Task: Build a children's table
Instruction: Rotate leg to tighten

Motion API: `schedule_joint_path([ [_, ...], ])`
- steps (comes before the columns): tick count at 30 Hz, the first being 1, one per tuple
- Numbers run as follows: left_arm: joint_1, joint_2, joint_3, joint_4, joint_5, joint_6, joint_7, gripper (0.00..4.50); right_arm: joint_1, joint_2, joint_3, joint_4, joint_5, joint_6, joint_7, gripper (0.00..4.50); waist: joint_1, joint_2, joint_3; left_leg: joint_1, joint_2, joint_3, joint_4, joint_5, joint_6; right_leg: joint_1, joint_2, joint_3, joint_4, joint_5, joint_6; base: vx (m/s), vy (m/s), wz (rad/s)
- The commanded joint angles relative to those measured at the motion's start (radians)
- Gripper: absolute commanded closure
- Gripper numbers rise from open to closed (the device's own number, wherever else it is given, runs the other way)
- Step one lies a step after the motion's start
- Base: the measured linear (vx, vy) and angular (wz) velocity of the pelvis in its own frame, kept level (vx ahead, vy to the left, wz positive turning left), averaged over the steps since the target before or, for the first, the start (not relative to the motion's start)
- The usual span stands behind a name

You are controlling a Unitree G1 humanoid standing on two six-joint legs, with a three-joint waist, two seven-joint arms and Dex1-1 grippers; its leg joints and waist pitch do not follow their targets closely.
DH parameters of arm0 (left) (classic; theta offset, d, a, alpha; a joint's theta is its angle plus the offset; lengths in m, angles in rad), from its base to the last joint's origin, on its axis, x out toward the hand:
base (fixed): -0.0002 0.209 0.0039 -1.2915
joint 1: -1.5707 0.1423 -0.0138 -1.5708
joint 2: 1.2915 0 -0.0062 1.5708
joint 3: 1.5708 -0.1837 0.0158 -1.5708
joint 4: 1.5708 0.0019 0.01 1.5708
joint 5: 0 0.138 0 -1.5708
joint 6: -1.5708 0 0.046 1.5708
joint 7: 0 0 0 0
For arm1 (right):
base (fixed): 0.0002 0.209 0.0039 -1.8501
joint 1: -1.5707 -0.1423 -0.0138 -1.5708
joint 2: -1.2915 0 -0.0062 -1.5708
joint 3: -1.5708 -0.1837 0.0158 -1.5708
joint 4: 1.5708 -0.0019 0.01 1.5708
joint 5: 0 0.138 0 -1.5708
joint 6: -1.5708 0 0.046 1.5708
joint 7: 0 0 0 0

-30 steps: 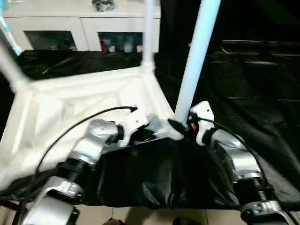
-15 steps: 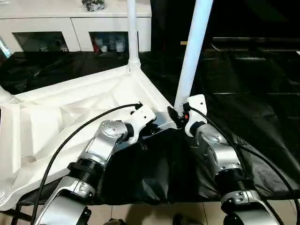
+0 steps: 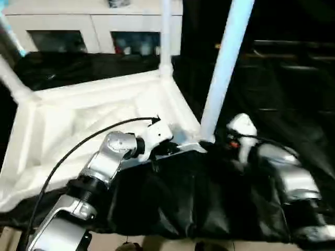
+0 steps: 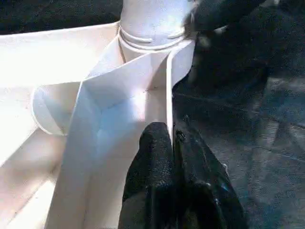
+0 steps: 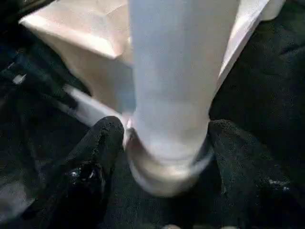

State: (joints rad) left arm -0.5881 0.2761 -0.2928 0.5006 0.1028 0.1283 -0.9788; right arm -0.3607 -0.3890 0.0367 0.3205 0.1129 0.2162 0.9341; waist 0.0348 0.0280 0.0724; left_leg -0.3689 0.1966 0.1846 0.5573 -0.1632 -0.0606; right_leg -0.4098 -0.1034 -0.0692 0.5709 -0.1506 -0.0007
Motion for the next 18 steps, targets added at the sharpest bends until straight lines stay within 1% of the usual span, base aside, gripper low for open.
schedule_joint_path([
  [1,-0.013,0.015,-0.002,-0.005,0.010,-0.007,0.007,4.50,0.025,-0.023,0.021,-0.025,0.012,0.016,0.059,1.34,0.004,-0.012,-0.072,0.001,0.026,-0.001,-0.049,-0.200,0.103,0.053,-0.033,0.035,-0.055,-0.194,-0.240,0.000,0.000,0.00],
  [2,-0.011,0.021,-0.006,-0.004,0.006,-0.012,-0.005,4.50,0.045,-0.065,0.013,-0.053,0.021,0.018,0.089,1.34,0.003,-0.013,-0.071,0.001,0.026,-0.001,-0.048,-0.201,0.106,0.053,-0.031,0.035,-0.054,-0.184,-0.248,0.000,0.000,0.00],
  [3,-0.011,0.022,-0.007,-0.004,0.004,-0.013,-0.008,4.50,0.050,-0.077,0.011,-0.062,0.025,0.019,0.096,1.34,0.004,-0.013,-0.072,0.000,0.026,-0.001,-0.046,-0.201,0.109,0.055,-0.031,0.035,-0.054,-0.177,-0.251,0.000,0.000,0.00],
  [4,-0.010,0.025,-0.010,-0.002,0.002,-0.021,-0.017,4.50,0.068,-0.110,0.004,-0.089,0.042,0.035,0.120,1.34,0.007,-0.009,-0.078,0.000,0.025,-0.001,-0.042,-0.174,0.120,0.058,-0.031,0.035,-0.046,-0.136,-0.265,0.000,0.000,0.00],
  [5,-0.009,0.025,-0.011,-0.001,0.001,-0.025,-0.019,4.50,0.075,-0.119,-0.001,-0.100,0.049,0.040,0.126,1.34,0.005,-0.013,-0.078,-0.004,0.024,-0.001,-0.040,-0.168,0.125,0.060,-0.029,0.034,-0.046,-0.124,-0.266,0.000,0.000,0.00],
  [6,-0.009,0.025,-0.011,0.001,0.001,-0.028,-0.022,4.50,0.081,-0.126,-0.005,-0.110,0.054,0.043,0.129,1.34,0.007,-0.014,-0.076,-0.005,0.025,0.000,-0.039,-0.175,0.129,0.058,-0.029,0.034,-0.047,-0.131,-0.266,0.000,0.000,0.00],
  [7,-0.009,0.025,-0.011,0.002,-0.001,-0.031,-0.024,4.50,0.087,-0.131,-0.011,-0.121,0.059,0.045,0.133,1.34,0.006,-0.012,-0.074,-0.005,0.026,0.000,-0.041,-0.191,0.127,0.056,-0.031,0.033,-0.049,-0.162,-0.263,0.000,0.000,0.00],
  [8,-0.010,0.025,-0.012,0.004,-0.002,-0.036,-0.028,4.50,0.099,-0.139,-0.018,-0.141,0.069,0.058,0.138,1.34,0.007,-0.004,-0.076,-0.004,0.026,-0.001,-0.041,-0.202,0.121,0.057,-0.031,0.033,-0.051,-0.184,-0.261,0.000,0.000,0.00],
  [9,-0.010,0.025,-0.014,0.005,-0.004,-0.041,-0.032,4.50,0.113,-0.145,-0.021,-0.163,0.077,0.065,0.141,1.34,0.006,-0.007,-0.074,-0.002,0.026,0.000,-0.041,-0.230,0.106,0.054,-0.030,0.033,-0.057,-0.229,-0.248,0.000,0.000,0.00],
  [10,-0.011,0.025,-0.016,0.006,-0.006,-0.045,-0.036,4.50,0.125,-0.149,-0.023,-0.181,0.083,0.071,0.142,1.34,0.009,-0.007,-0.073,0.003,0.028,0.001,-0.042,-0.250,0.093,0.051,-0.030,0.034,-0.063,-0.270,-0.234,0.000,0.000,0.00],
  [11,-0.012,0.025,-0.017,0.007,-0.007,-0.046,-0.037,4.50,0.130,-0.150,-0.023,-0.190,0.085,0.074,0.142,1.34,0.012,-0.001,-0.075,0.006,0.029,0.001,-0.042,-0.255,0.087,0.050,-0.030,0.035,-0.063,-0.281,-0.231,0.000,0.000,0.00],
  [12,-0.014,0.024,-0.016,0.005,-0.013,-0.050,-0.043,4.50,0.143,-0.151,-0.021,-0.213,0.095,0.083,0.142,1.34,0.012,-0.001,-0.080,0.007,0.029,0.000,-0.041,-0.252,0.077,0.052,-0.028,0.035,-0.062,-0.277,-0.231,0.000,0.000,0.00],
  [13,-0.016,0.024,-0.015,0.002,-0.022,-0.049,-0.053,4.50,0.150,-0.151,-0.019,-0.227,0.100,0.087,0.139,1.34,0.013,-0.004,-0.080,0.004,0.028,0.000,-0.041,-0.245,0.075,0.054,-0.028,0.034,-0.062,-0.268,-0.229,0.000,0.000,0.00],
  [14,-0.017,0.024,-0.015,0.000,-0.026,-0.048,-0.057,4.50,0.151,-0.148,-0.021,-0.232,0.101,0.086,0.128,1.34,0.014,-0.005,-0.080,0.001,0.028,-0.001,-0.042,-0.236,0.073,0.054,-0.027,0.034,-0.058,-0.253,-0.230,0.000,0.000,0.00],
  [15,-0.018,0.025,-0.015,0.001,-0.028,-0.050,-0.058,4.50,0.150,-0.142,-0.025,-0.232,0.100,0.082,0.109,1.34,0.015,-0.001,-0.084,0.002,0.029,-0.002,-0.041,-0.225,0.070,0.055,-0.028,0.033,-0.055,-0.237,-0.234,0.000,0.000,0.00],
  [16,-0.018,0.025,-0.015,0.002,-0.027,-0.052,-0.057,4.50,0.146,-0.136,-0.029,-0.227,0.097,0.077,0.093,1.34,0.015,-0.002,-0.086,0.003,0.028,-0.002,-0.039,-0.219,0.069,0.054,-0.027,0.034,-0.053,-0.217,-0.240,0.000,0.000,0.00],
  [17,-0.019,0.026,-0.017,0.007,-0.028,-0.059,-0.063,4.50,0.138,-0.129,-0.033,-0.216,0.095,0.073,0.080,1.34,0.016,0.003,-0.086,0.003,0.028,-0.002,-0.038,-0.215,0.069,0.054,-0.027,0.034,-0.051,-0.203,-0.245,0.000,0.000,0.00],
  [18,-0.020,0.027,-0.019,0.011,-0.029,-0.066,-0.070,4.50,0.131,-0.125,-0.034,-0.209,0.093,0.071,0.072,1.34,0.015,0.003,-0.087,0.002,0.027,-0.002,-0.037,-0.208,0.071,0.054,-0.025,0.033,-0.049,-0.179,-0.251,0.000,0.000,0.00],
])
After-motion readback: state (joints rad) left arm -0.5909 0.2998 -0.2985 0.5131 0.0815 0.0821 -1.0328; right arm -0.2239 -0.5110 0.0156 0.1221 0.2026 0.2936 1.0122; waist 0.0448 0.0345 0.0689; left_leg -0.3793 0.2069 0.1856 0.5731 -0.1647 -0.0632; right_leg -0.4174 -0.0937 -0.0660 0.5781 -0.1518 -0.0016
